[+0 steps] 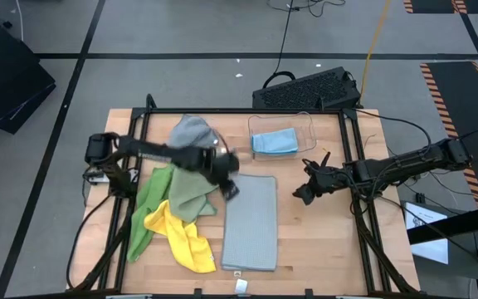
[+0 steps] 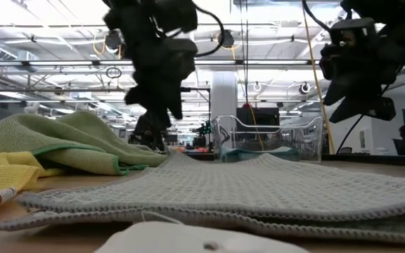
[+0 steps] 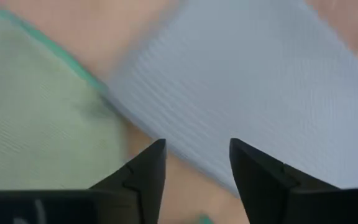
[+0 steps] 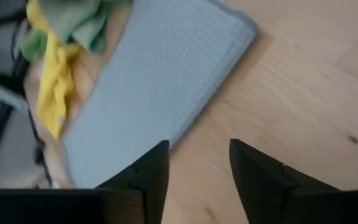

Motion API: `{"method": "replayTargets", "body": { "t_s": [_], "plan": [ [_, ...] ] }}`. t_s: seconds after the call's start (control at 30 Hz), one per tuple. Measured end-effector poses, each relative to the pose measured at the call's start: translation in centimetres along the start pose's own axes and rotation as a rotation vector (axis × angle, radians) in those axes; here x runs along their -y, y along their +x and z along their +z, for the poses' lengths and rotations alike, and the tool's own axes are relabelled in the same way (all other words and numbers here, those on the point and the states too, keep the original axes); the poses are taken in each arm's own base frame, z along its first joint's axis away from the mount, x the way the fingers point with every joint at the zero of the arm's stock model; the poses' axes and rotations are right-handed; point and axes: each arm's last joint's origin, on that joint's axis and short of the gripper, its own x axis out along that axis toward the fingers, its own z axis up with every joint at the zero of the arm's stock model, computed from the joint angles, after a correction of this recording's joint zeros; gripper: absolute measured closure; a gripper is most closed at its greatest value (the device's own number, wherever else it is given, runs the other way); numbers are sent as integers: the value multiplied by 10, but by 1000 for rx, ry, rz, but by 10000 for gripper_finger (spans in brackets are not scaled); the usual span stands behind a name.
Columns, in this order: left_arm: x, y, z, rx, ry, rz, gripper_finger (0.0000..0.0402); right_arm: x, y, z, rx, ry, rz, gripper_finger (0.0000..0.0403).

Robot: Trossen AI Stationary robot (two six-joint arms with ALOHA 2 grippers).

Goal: Fold microfiber towels
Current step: Fold the light gray towel

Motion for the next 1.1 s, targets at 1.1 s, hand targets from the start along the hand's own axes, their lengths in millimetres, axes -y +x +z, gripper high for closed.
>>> {"method": "replayTargets", "body": {
  "t_s": [1.1],
  "plan": [
    [54,33,-38,104,-40,-117,293,15,69,35,78,335,-161,169]
  ]
}}
